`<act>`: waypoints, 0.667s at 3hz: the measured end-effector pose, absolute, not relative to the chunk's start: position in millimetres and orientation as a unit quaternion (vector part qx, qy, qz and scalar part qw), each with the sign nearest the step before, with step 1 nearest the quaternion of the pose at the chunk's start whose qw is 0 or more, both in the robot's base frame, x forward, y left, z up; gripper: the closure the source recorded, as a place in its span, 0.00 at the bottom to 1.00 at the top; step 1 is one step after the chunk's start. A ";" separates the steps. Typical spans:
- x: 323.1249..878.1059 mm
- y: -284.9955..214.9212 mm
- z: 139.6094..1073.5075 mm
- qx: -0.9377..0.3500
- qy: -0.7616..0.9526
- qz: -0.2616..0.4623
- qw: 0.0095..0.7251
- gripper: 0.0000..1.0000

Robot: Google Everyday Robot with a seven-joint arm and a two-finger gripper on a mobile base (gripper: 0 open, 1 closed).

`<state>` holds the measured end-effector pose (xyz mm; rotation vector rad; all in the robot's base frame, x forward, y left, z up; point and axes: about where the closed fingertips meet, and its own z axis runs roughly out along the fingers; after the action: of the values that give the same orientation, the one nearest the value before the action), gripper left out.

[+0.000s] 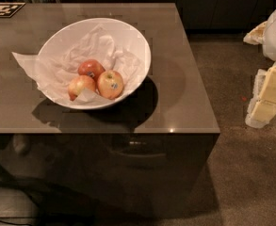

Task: Pick apple from white bowl

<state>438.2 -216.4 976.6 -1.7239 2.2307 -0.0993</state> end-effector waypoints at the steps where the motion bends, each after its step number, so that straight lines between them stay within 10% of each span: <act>1: 438.2 -215.7 977.1 -0.603 0.780 -0.035 0.160 0.00; 2: 436.4 -174.6 984.9 -0.619 0.768 -0.042 0.161 0.00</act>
Offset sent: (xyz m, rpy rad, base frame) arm -0.0049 0.1001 0.0129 -0.0395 -0.0069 0.0910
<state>436.4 -174.6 984.9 -1.7662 2.1918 -0.1203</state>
